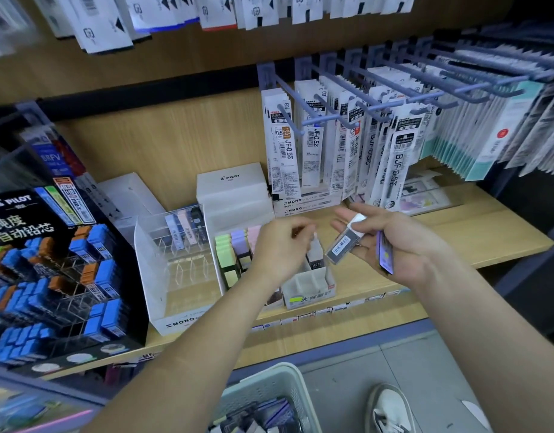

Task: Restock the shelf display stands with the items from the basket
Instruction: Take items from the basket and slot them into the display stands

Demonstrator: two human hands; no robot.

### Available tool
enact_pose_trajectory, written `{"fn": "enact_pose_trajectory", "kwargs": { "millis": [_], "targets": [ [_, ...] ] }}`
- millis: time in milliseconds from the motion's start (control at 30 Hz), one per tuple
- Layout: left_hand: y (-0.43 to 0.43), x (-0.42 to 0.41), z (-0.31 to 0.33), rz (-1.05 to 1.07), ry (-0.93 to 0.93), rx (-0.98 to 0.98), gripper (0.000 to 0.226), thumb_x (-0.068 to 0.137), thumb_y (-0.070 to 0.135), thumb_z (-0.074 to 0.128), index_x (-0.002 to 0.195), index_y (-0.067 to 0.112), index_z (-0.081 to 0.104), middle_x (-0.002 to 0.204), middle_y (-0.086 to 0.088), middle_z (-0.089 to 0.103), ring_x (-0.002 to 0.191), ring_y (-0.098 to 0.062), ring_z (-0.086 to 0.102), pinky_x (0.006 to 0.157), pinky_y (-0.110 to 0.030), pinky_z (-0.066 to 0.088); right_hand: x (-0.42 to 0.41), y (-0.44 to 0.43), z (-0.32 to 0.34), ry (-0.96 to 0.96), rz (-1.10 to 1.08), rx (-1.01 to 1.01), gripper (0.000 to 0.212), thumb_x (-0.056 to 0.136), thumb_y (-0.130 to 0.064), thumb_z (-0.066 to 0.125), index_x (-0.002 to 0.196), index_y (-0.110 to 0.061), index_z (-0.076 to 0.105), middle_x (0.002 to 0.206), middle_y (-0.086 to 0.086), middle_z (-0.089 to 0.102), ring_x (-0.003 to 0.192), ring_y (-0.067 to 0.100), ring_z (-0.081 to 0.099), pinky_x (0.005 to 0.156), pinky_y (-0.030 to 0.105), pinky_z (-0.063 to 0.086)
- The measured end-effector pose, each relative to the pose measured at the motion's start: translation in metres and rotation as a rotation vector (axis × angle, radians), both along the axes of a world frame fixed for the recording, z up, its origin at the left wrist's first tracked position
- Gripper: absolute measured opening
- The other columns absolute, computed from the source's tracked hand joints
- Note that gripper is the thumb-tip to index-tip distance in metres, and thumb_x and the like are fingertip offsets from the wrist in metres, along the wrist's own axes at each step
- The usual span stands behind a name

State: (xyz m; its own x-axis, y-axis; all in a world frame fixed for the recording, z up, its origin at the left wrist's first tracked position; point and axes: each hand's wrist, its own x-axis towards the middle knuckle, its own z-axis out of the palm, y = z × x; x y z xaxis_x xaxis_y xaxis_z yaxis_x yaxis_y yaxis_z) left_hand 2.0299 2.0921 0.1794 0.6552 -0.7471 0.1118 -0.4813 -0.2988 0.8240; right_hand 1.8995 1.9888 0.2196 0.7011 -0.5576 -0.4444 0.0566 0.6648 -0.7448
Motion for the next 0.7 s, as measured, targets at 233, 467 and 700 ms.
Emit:
{"fn": "enact_pose_trajectory", "kwargs": {
  "millis": [233, 467, 700],
  "targets": [
    [0.021, -0.026, 0.034, -0.134, 0.329, -0.137, 0.015, 0.079, 0.008, 0.075, 0.082, 0.02, 0.066, 0.074, -0.001, 0.068, 0.063, -0.007, 0.061, 0.06, -0.019, 0.05, 0.01, 0.011, 0.001, -0.089, 0.171, -0.006, 0.05, 0.09, 0.012, 0.04, 0.139, 0.001, 0.042, 0.121, 0.011, 0.069, 0.108, 0.028, 0.068, 0.079, 0.035, 0.058],
    [0.03, -0.032, 0.036, -0.083, 0.118, -0.13, 0.05, 0.071, 0.003, 0.076, 0.098, 0.042, 0.059, 0.068, 0.004, 0.068, 0.056, -0.006, 0.063, 0.059, -0.02, 0.051, 0.015, 0.024, 0.002, -0.101, 0.306, -0.124, 0.039, 0.092, 0.003, 0.048, 0.127, -0.011, 0.056, 0.11, 0.015, 0.071, 0.089, 0.029, 0.069, 0.072, 0.037, 0.05],
    [0.036, -0.009, 0.044, -0.082, 0.507, -0.343, 0.029, 0.085, -0.002, 0.064, 0.107, 0.017, 0.066, 0.071, -0.004, 0.069, 0.061, -0.015, 0.061, 0.065, -0.024, 0.055, 0.006, 0.026, 0.009, 0.228, 0.414, -0.144, 0.026, 0.097, -0.03, 0.055, 0.107, -0.007, 0.064, 0.098, 0.023, 0.073, 0.051, 0.018, 0.066, 0.037, 0.015, 0.044]
  ]
}}
